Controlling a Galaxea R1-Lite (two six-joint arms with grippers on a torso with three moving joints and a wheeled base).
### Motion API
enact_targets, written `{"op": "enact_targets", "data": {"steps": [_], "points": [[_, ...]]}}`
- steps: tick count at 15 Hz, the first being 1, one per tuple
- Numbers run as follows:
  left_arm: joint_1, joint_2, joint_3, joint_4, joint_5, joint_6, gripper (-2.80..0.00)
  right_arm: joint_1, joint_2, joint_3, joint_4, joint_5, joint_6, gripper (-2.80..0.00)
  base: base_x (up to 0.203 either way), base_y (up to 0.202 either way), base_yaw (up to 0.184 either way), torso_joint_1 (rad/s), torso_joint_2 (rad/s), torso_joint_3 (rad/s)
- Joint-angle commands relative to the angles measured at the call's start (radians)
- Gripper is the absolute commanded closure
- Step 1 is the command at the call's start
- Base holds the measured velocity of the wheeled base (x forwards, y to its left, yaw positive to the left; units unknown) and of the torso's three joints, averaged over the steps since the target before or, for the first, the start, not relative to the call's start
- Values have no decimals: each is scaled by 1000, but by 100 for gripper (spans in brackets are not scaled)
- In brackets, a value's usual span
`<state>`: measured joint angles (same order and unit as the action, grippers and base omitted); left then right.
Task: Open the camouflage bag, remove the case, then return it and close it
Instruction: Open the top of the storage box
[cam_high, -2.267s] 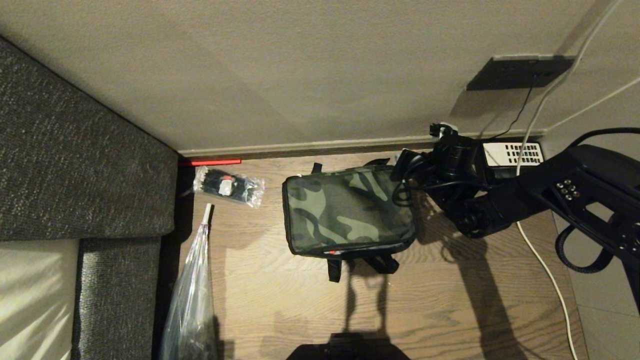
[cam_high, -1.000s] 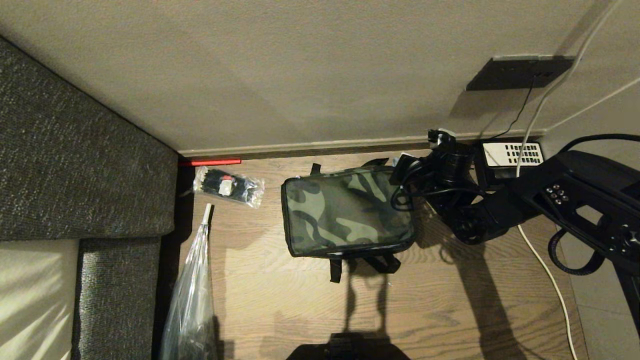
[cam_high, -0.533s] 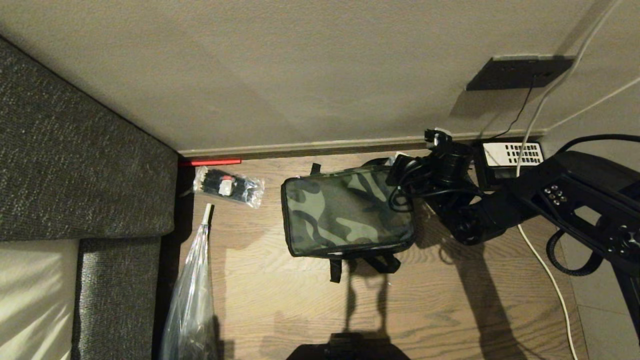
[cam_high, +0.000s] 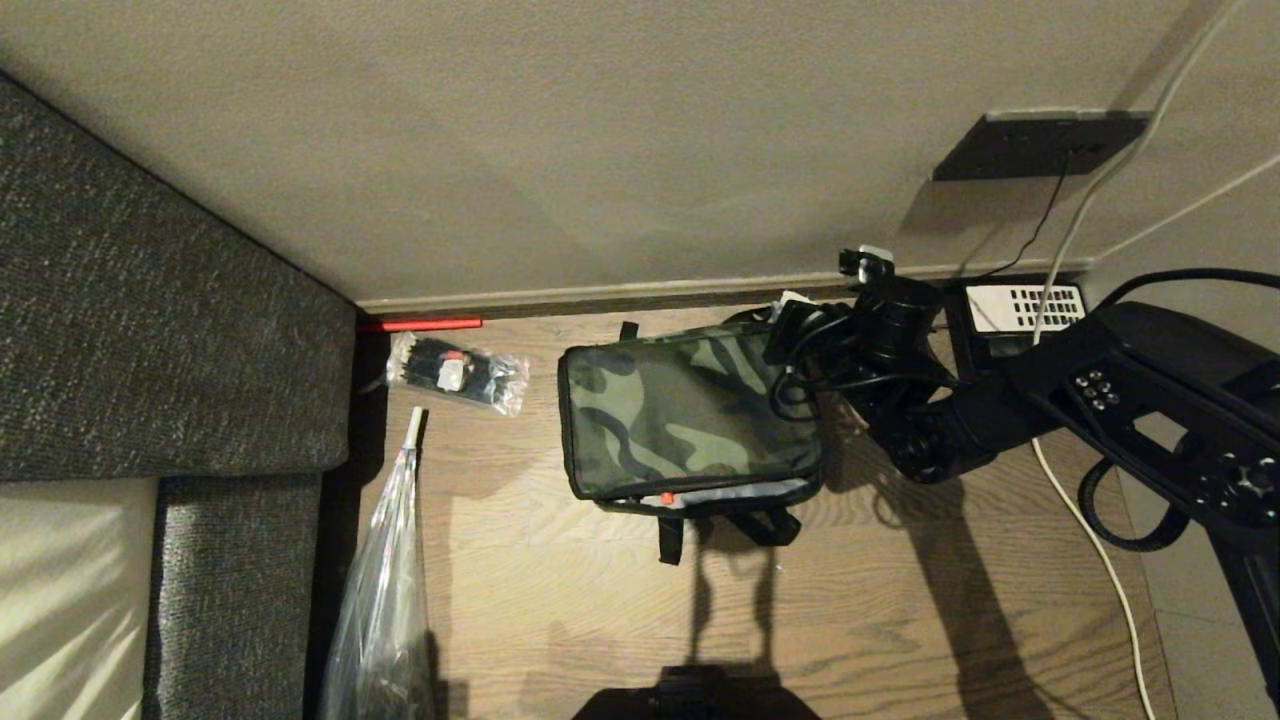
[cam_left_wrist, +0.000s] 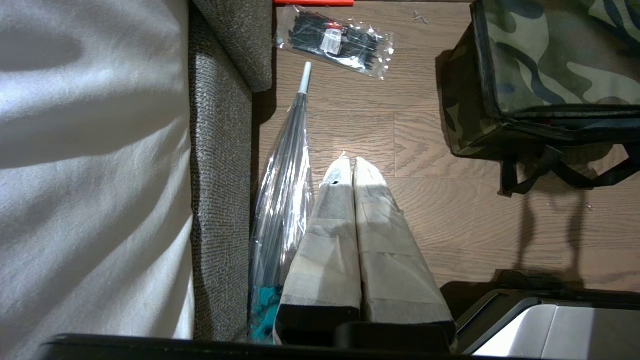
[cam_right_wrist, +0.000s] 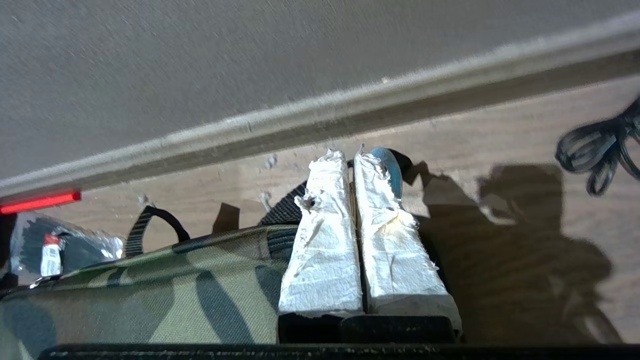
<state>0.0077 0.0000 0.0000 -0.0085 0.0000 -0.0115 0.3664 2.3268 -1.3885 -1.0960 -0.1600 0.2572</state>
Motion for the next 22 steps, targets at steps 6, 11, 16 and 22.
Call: {"op": "enact_targets", "data": {"steps": [6,11,16,22], "points": [[0,0,2,1,0,-1,0,0,23,-18,-79,28,-62,0,0,0,0,0,0,0],[0,0,2,0,0,-1,0,4,26,65,-63,25,-47,0,0,0,0,0,0,0],[0,0,2,1,0,-1,0,3,34,94,30,18,43,0,0,0,0,0,0,0],[0,0,2,1,0,-1,0,3,41,144,71,16,85,0,0,0,0,0,0,0]]}}
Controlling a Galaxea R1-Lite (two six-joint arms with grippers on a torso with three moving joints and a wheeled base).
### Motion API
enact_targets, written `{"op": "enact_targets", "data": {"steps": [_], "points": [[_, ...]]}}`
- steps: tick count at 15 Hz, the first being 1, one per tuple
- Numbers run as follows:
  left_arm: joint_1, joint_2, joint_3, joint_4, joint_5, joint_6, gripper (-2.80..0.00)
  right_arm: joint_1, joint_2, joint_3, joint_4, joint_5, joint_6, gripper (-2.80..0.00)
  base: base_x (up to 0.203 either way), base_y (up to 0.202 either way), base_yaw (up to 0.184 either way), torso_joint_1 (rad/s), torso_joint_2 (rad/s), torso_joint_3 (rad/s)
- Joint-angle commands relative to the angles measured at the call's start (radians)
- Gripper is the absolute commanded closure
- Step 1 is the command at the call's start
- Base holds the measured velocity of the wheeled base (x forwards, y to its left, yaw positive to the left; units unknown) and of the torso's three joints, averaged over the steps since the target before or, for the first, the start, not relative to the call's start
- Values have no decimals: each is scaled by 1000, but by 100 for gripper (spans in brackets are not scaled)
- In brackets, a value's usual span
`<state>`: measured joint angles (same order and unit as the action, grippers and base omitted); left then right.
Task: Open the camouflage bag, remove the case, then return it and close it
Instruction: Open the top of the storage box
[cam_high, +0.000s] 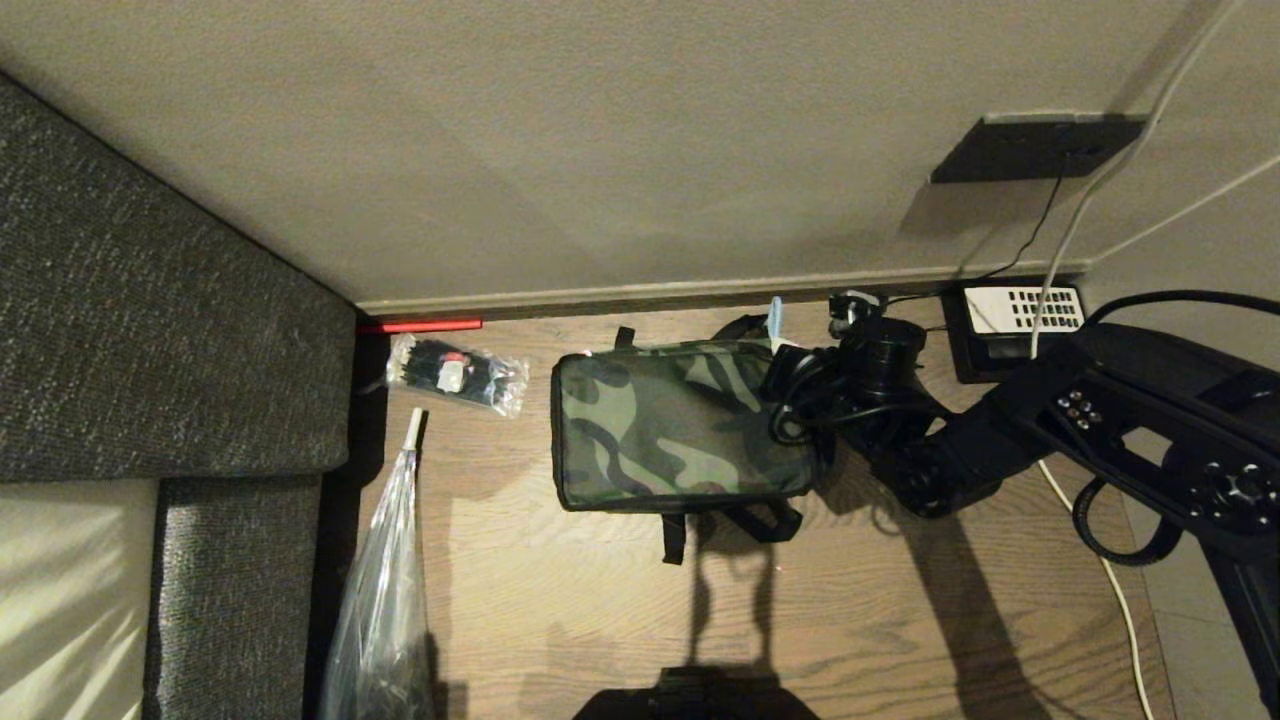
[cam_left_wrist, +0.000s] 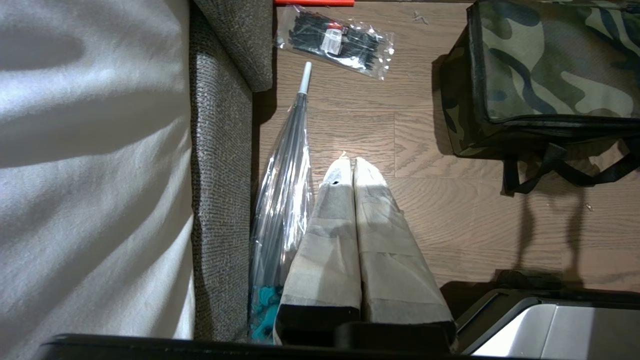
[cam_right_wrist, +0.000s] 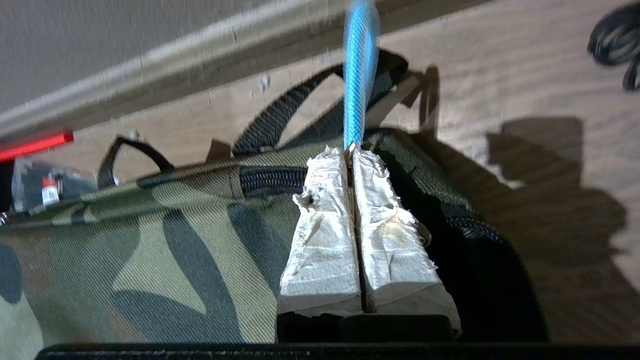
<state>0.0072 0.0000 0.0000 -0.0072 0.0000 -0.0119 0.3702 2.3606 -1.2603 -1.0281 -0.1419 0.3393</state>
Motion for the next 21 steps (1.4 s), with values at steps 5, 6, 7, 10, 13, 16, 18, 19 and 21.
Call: {"op": "enact_targets", "data": {"steps": [5,6,7,10,13,16,18,19,21], "points": [[0,0,2,-2,0,0,0,10,-16,116,59,-3,54,0,0,0,0,0,0,0],[0,0,2,0,0,0,0,17,-29,133,91,-4,78,0,0,0,0,0,0,0],[0,0,2,0,0,0,0,20,-34,135,97,-4,83,0,0,0,0,0,0,0],[0,0,2,0,0,0,0,31,-52,187,97,-4,85,0,0,0,0,0,0,0],[0,0,2,0,0,0,0,33,-55,193,97,-4,86,0,0,0,0,0,0,0],[0,0,2,0,0,0,0,18,-55,118,86,1,43,0,0,0,0,0,0,0],[0,0,2,0,0,0,0,-4,-67,96,80,4,-11,0,0,0,0,0,0,0],[0,0,2,-2,0,0,0,-9,-69,85,80,3,-15,0,0,0,0,0,0,0],[0,0,2,0,0,0,0,-24,-81,67,74,-1,-34,0,0,0,0,0,0,0]]}}
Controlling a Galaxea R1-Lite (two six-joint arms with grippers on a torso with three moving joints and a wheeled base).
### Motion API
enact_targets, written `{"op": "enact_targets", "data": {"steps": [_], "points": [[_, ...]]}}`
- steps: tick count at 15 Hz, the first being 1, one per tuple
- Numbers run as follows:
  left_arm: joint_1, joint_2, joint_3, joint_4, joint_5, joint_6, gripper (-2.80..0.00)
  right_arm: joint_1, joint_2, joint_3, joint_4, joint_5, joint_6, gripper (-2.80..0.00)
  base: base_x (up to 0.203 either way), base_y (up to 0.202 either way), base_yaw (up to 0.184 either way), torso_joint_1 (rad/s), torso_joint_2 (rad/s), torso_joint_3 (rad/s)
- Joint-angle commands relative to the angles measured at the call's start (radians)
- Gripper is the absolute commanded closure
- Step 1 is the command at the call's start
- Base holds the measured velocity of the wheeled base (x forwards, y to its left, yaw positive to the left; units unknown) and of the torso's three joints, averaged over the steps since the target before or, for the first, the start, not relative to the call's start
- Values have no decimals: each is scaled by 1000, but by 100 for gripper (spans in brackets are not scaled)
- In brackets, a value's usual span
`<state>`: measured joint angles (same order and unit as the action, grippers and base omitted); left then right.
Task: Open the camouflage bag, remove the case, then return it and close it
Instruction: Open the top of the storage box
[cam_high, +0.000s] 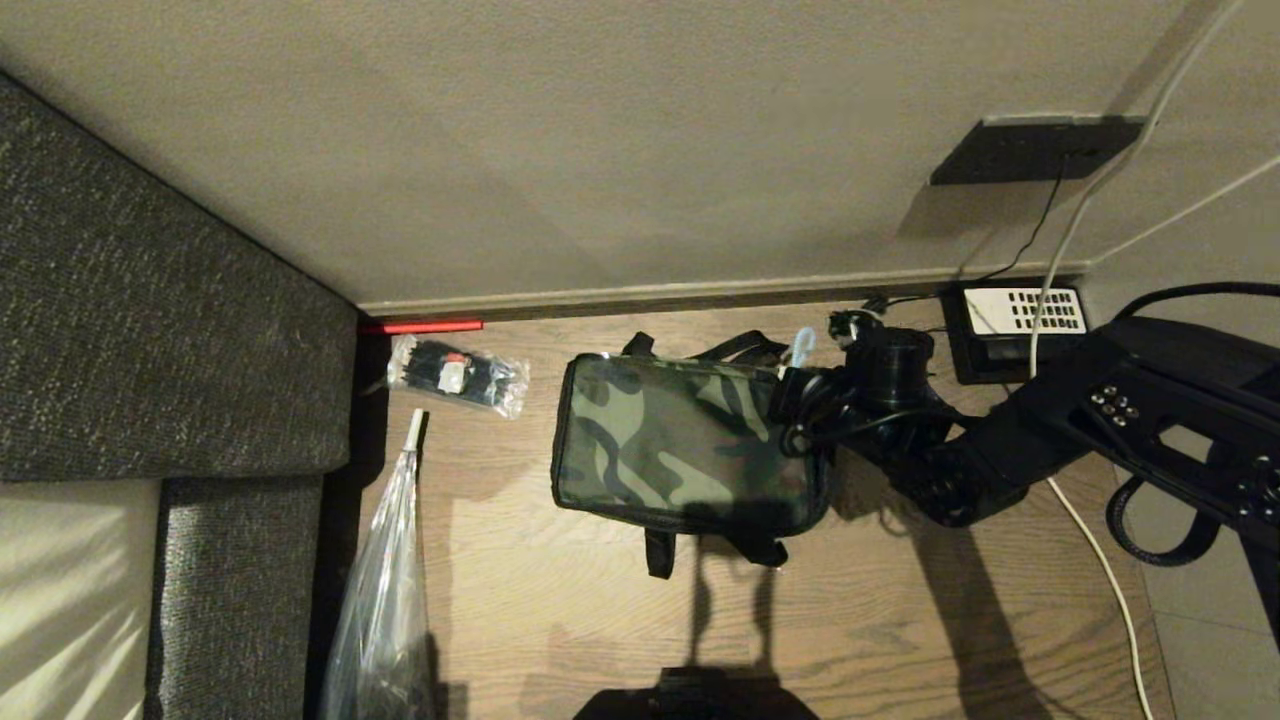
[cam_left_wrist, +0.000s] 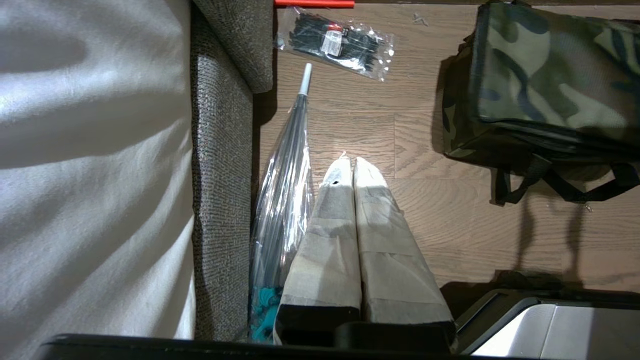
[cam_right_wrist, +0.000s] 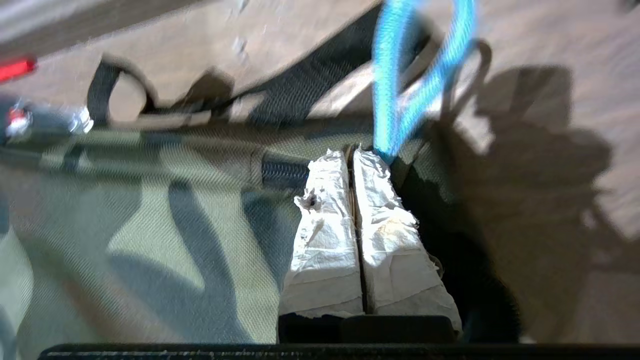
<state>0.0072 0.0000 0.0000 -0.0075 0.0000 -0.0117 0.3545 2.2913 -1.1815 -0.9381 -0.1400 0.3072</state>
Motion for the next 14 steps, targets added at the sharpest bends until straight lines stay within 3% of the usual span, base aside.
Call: {"op": "enact_targets", "data": {"steps": [1,9,14], "points": [[0,0,2,0,0,-1,0,-24,-24,-4,-54,1,-15,0,0,0,0,0,0,0],[0,0,2,-2,0,-1,0,-58,-69,51,-91,2,-63,0,0,0,0,0,0,0],[0,0,2,-1,0,-1,0,-23,-33,13,-116,7,-63,0,0,0,0,0,0,0]]}}
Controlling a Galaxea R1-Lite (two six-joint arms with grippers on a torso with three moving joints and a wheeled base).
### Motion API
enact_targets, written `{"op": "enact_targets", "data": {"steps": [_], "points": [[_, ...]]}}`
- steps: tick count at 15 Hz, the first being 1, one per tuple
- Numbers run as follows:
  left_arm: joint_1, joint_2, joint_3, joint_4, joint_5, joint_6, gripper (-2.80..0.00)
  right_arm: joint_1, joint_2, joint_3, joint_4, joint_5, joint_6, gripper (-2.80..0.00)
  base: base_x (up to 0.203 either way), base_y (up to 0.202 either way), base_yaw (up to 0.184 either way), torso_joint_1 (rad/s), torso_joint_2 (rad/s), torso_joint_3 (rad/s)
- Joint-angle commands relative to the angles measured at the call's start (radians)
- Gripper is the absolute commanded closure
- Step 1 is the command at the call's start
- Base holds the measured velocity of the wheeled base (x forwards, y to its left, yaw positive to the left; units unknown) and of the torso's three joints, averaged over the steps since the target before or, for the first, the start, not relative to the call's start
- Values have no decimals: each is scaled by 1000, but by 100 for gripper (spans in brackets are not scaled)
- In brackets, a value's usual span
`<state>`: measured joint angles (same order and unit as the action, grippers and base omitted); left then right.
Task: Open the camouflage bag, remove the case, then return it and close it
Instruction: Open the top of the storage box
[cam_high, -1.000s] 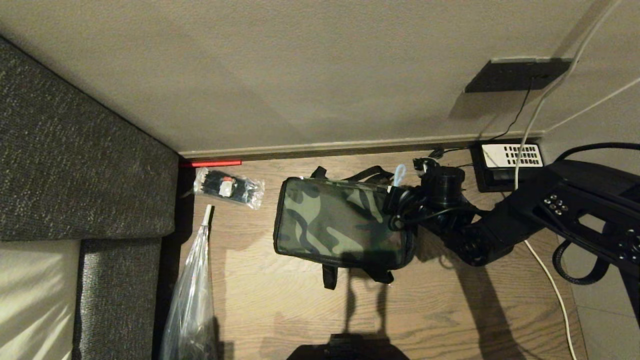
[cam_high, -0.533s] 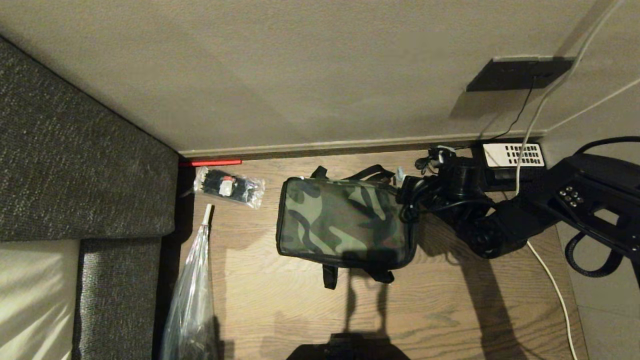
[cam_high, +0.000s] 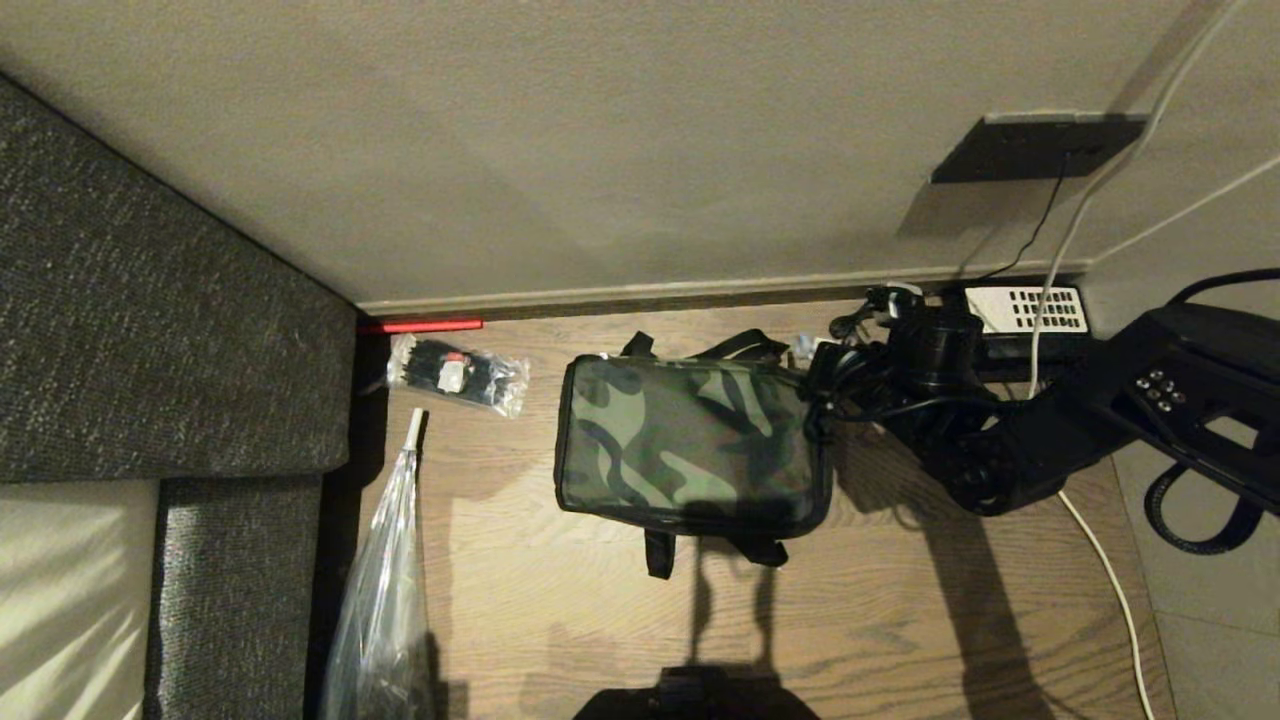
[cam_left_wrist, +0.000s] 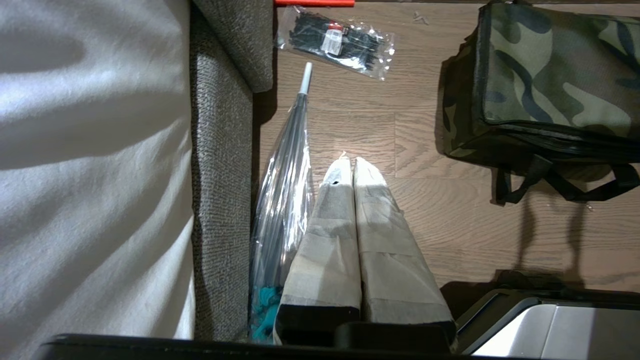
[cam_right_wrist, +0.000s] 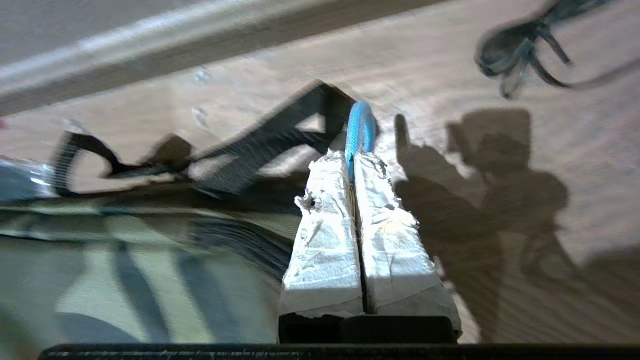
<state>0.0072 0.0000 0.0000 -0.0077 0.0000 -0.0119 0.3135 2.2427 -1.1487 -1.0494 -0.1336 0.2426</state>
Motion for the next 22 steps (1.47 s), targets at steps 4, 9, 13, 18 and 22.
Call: {"op": "enact_targets", "data": {"steps": [4,9,13,18,22], "points": [[0,0,2,-2,0,0,0,55,53,-99,-13,0,-2,0,0,0,0,0,0,0],[0,0,2,0,0,0,0,75,81,-136,-59,23,-14,0,0,0,0,0,0,0],[0,0,2,-2,0,0,0,73,86,-93,-59,23,-11,0,0,0,0,0,0,0],[0,0,2,-2,0,0,0,64,77,-54,-61,12,-8,0,0,0,0,0,0,0],[0,0,2,0,0,0,0,62,56,-26,-72,11,-24,0,0,0,0,0,0,0]]}}
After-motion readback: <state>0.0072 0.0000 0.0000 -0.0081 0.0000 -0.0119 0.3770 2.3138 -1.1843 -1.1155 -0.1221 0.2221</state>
